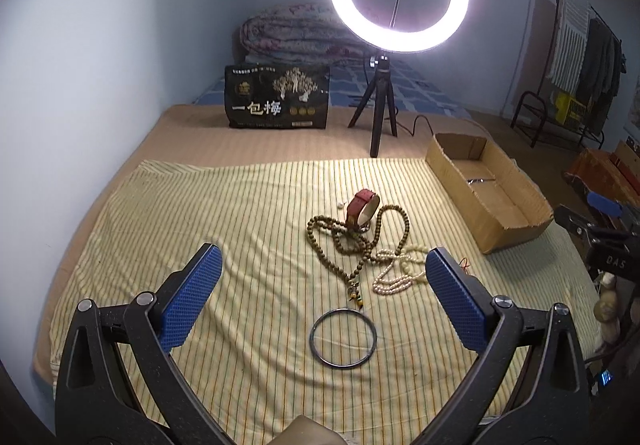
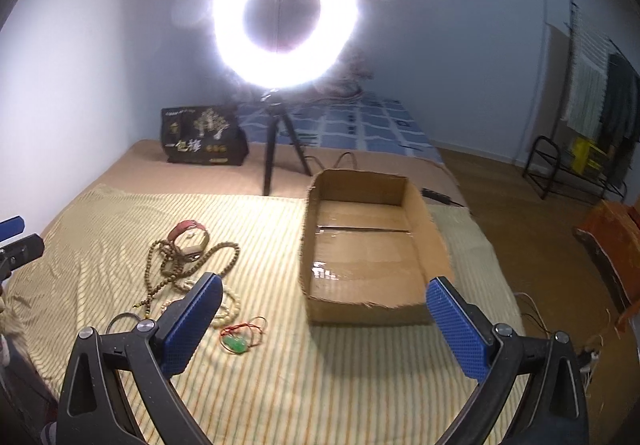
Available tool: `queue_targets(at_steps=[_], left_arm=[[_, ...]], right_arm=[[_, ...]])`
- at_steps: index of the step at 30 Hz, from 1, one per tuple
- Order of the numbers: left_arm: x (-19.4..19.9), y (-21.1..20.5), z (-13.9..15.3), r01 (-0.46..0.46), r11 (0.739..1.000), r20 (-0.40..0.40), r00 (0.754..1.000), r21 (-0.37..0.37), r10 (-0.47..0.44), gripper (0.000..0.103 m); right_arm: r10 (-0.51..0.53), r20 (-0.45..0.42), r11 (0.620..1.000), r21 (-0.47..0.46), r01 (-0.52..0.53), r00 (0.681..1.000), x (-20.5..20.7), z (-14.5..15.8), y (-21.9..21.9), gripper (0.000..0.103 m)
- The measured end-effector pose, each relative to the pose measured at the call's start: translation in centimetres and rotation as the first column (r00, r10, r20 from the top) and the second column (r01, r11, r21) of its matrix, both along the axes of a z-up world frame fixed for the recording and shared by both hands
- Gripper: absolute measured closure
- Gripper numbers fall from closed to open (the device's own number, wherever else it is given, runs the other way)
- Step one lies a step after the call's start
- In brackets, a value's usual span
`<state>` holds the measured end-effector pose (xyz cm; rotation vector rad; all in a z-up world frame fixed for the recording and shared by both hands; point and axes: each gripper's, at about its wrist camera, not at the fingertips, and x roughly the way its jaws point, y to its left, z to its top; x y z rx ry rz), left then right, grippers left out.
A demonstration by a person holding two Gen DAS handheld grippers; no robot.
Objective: Organize jewelry
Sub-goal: 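Close the right tool on the red-strap watch while the left tool grasps the blue bangle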
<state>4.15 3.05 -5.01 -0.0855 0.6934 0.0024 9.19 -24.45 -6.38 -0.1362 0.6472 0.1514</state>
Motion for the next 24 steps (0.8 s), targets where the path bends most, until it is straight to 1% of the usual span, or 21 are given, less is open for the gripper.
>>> queue_targets(at_steps=[4,7,11,18,22,24], left_arm=[[0.9,0.8,-1.3,0.009,0.999,-0.047,0.999,-0.033,-0.011,0.001],[1.7,1.7,-2.6,0.005,0.998,-0.095,0.995,-0.055,-0.010,0.004],[2.3,2.3,-4.4,0.003,0.998,-0.147,0.989,-0.069,-0.014,0.004],[2.0,1.9,-6.6,0.017,0.997,-0.188,0.982,-0.074,-0.031,0.004],[2.1,1.4,-7.8,0.029,0.995,-0.220,0.974,-0.095,-0.050,0.004],[2.0,0.9,-8.4,0.037,0.995,-0.240,0.969,-0.093,-0.059,0.004]], right_arm=[[0.055,-0.018,0.998,-0.001,-0.055,0.998,1.6,-0.5,1.6,0.000],[0.093,-0.022,0.996,-0.011,-0.093,0.995,2.5,-0.7,2.8,0.000],[0.133,-0.031,0.991,-0.017,-0.134,0.991,4.0,-1.2,4.3,0.000],[0.180,-0.074,0.983,-0.036,-0.183,0.981,7.0,-3.0,6.1,0.000],[0.212,-0.115,0.976,-0.021,-0.215,0.971,8.7,-4.1,6.9,0.000],[0.230,-0.130,0.972,-0.015,-0.234,0.964,9.3,-4.7,7.3,0.000]])
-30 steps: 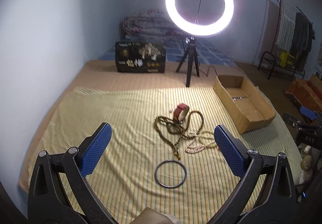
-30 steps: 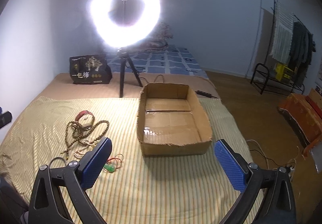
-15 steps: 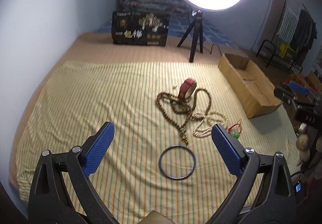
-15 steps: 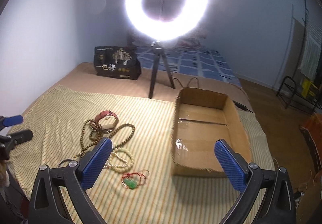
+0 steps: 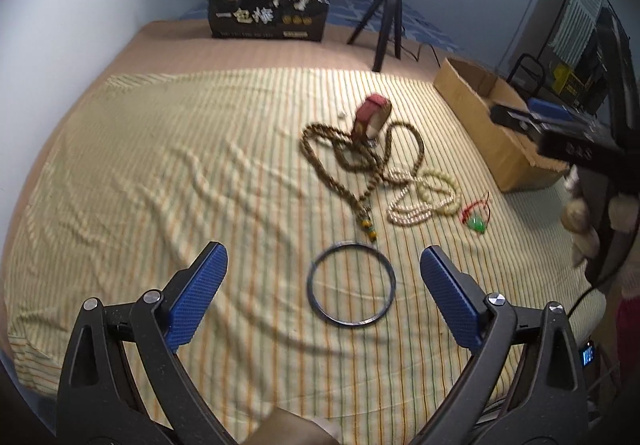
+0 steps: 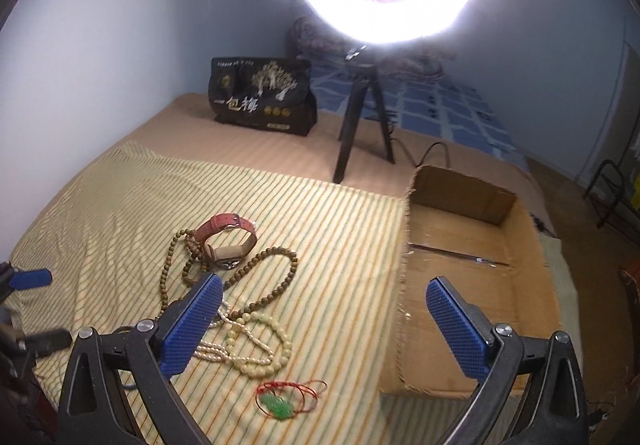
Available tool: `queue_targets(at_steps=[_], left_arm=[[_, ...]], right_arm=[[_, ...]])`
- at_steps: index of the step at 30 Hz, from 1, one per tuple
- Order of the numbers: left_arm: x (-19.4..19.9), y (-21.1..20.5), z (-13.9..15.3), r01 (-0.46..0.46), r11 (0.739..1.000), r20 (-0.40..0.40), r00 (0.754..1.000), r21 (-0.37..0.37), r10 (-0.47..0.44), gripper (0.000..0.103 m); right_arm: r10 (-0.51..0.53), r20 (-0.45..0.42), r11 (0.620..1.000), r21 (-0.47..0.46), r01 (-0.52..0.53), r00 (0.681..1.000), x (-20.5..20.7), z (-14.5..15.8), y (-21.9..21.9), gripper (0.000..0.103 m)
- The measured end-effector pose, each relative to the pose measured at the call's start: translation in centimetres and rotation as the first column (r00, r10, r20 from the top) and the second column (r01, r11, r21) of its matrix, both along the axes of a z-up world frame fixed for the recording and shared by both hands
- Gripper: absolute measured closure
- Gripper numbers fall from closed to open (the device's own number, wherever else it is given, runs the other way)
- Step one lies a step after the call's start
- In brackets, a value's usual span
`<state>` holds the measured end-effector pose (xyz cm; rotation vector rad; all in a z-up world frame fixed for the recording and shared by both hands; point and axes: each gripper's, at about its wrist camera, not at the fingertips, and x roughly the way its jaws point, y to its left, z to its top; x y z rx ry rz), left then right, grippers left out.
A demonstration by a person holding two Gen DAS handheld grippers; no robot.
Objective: Organize jewelry
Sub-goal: 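Close the right tool on the red-strap watch while the left tool grasps the blue bangle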
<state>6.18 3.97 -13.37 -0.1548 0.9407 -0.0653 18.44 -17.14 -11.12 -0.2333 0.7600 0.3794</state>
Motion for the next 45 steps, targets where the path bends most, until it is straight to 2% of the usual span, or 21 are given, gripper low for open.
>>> queue_targets(at_steps=[9,17,22,30,37,45], left_arm=[[0.4,-3.0,-2.8,0.083,0.996,-0.059,0.995,0.030,-0.081,0.004],[1.7,-4.2,-5.4,0.071,0.995,-0.119,0.991,0.068,-0.062,0.004],[2.0,-4.6,-6.6,0.050,0.994,-0.128,0.991,0.101,-0.037,0.004],[2.3,-4.0,-7.1,0.014,0.996,-0.116,0.993,0.087,-0.004,0.004],[2.5,-3.3,-7.0,0.009,0.997,-0.106,0.994,0.079,0.000,0.013],[2.3,-3.3,-6.6,0.007,0.997,-0.093,0.996,0.081,0.001,0.029]], right_arm=[[0.074,-0.068,0.997,0.023,-0.072,0.995,2.2,-2.2,2.3,0.000],[0.150,-0.097,0.989,0.019,-0.149,0.984,3.6,-3.8,5.0,0.000],[0.167,-0.131,0.986,0.050,-0.161,0.977,4.6,-4.7,5.9,0.000],[0.202,-0.152,0.979,0.044,-0.198,0.967,5.7,-6.1,8.4,0.000],[0.200,-0.166,0.980,0.020,-0.199,0.966,7.0,-7.3,9.9,0.000],[0.187,-0.172,0.981,-0.018,-0.192,0.967,8.0,-8.4,11.0,0.001]])
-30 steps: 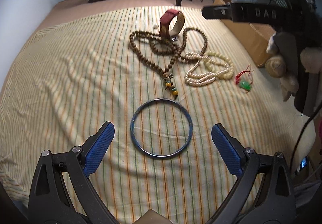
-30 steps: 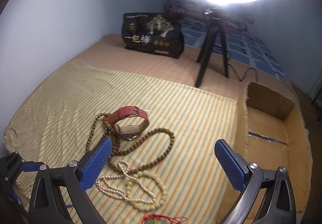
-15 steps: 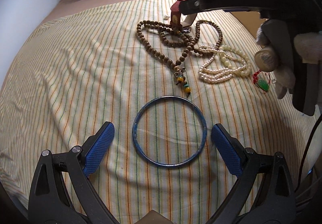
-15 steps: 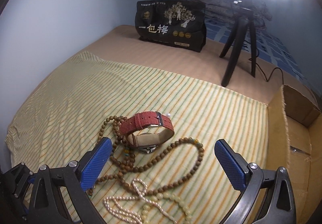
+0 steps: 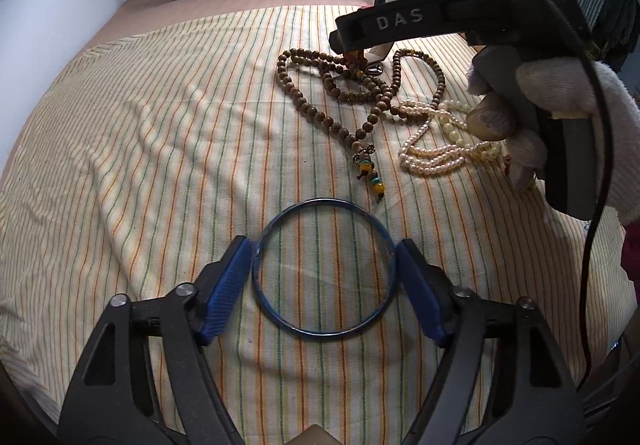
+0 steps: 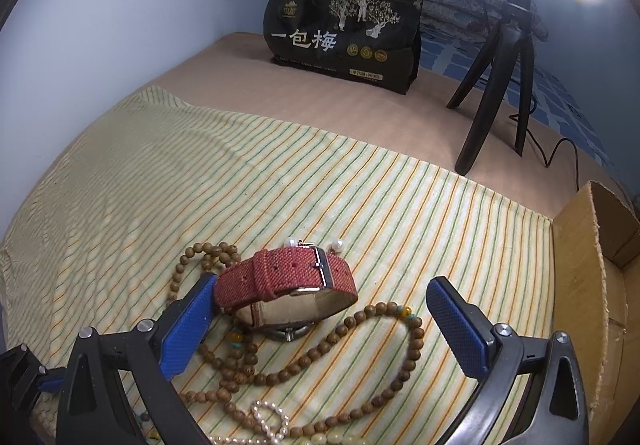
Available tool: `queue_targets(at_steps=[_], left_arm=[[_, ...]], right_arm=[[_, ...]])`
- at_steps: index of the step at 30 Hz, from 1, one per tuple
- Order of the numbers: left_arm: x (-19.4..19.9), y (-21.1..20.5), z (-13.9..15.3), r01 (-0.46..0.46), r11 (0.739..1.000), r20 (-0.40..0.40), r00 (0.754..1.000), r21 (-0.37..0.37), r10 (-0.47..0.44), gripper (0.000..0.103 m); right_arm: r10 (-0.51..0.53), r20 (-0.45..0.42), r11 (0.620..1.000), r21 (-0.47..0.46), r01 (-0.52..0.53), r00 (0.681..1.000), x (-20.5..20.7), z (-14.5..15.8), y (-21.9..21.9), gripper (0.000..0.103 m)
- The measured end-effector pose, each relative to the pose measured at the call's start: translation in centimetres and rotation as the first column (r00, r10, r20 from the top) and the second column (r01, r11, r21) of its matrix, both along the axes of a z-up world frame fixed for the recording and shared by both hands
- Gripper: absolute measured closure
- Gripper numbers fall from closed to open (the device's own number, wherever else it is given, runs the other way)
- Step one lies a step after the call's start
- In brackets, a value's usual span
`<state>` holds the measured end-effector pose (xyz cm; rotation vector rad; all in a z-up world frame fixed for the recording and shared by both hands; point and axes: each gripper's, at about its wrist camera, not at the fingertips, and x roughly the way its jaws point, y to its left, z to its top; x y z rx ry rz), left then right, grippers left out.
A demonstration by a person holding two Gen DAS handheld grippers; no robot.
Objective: Organize jewelry
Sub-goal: 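Close the right tool on the red-strap watch while the left tool grasps the blue bangle, then lift and carry the watch over the cardboard box with the right tool while the left tool carries the bangle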
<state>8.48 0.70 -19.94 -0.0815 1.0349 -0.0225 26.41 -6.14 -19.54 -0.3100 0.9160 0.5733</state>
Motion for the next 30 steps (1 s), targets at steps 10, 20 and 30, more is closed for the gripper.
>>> queue_targets(at_steps=[10,20,30], left_arm=[[0.1,0.7,0.1,0.002,1.000,0.001,1.000,-0.023,-0.002,0.029],[-0.5,1.6,0.8,-0.018,1.000,0.023,1.000,-0.023,0.019,0.029],[-0.8,1.6,2.6,-0.025,1.000,0.083,0.996,-0.013,0.026,0.029]], right_arm=[[0.034,-0.045,0.999,0.002,-0.034,0.998,0.3,-0.8,1.0,0.042],[0.033,-0.036,0.998,0.052,-0.031,0.999,-0.5,0.4,0.1,0.042],[0.001,0.008,0.995,0.100,-0.002,1.000,-1.8,4.1,-3.1,0.042]])
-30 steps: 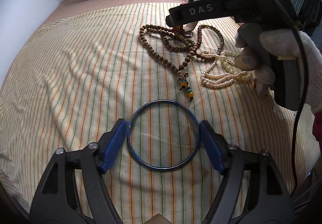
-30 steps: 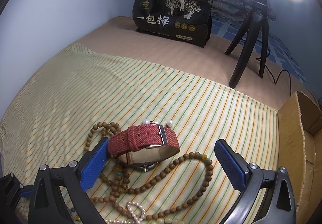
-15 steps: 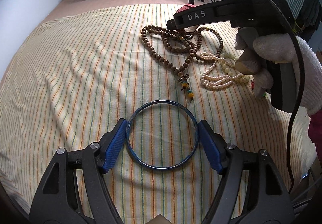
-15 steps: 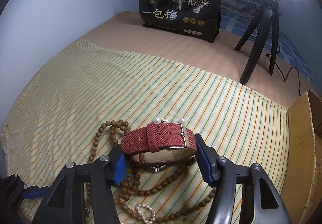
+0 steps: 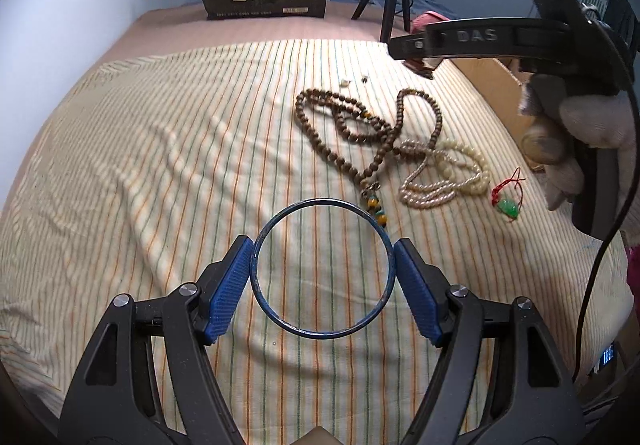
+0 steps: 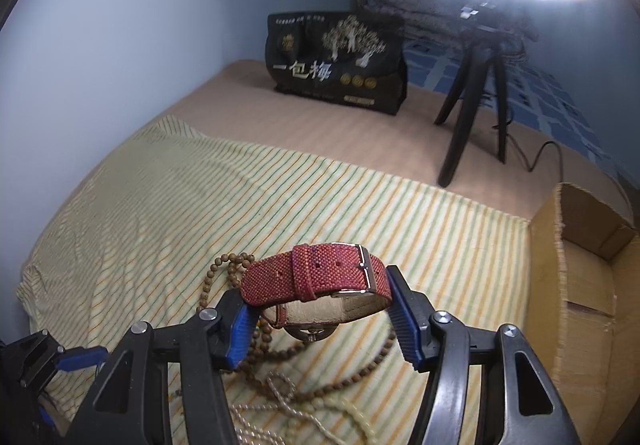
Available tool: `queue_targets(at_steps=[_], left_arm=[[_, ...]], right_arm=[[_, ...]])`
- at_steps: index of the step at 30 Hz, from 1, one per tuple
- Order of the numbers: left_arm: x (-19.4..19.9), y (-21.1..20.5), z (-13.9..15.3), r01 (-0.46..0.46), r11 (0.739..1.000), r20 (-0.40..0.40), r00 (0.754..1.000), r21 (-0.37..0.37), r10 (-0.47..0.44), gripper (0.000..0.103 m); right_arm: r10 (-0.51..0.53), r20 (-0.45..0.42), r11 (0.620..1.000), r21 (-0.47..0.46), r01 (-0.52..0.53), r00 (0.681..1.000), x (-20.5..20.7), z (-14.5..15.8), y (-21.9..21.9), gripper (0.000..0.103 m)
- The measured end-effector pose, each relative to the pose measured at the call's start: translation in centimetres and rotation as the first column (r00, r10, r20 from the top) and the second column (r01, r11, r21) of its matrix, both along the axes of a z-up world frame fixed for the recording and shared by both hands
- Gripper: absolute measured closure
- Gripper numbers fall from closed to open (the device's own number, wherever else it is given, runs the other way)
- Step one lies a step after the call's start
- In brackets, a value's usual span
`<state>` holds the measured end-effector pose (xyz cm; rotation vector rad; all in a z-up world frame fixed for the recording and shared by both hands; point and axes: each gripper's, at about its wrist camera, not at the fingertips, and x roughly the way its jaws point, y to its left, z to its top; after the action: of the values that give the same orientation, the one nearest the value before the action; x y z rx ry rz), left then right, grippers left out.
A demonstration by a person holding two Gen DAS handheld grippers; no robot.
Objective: Organize jewelry
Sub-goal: 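Lift and carry the watch over the cardboard box with the right tool while the left tool carries the bangle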
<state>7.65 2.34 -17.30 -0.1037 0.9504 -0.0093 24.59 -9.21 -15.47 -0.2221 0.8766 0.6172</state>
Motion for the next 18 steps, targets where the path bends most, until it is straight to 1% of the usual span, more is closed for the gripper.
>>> queue_targets(at_steps=[6,13,18], left_arm=[[0.2,-0.8,1.3,0.018,1.000,0.037,0.999,0.008,-0.018,0.029],[0.9,-2.5,3.3,0.047,0.999,0.080,0.996,-0.006,-0.047,0.029],[1.7,-4.2,4.7,0.079,0.997,0.109,0.991,-0.022,-0.076,0.029]], right_arm=[[-0.025,0.021,0.999,0.021,0.024,0.999,-0.8,2.0,-2.5,0.042],[-0.070,0.036,0.997,0.042,0.068,0.997,-1.5,3.9,-6.3,0.042],[-0.105,0.054,0.994,0.026,0.104,0.993,-2.1,5.0,-9.3,0.042]])
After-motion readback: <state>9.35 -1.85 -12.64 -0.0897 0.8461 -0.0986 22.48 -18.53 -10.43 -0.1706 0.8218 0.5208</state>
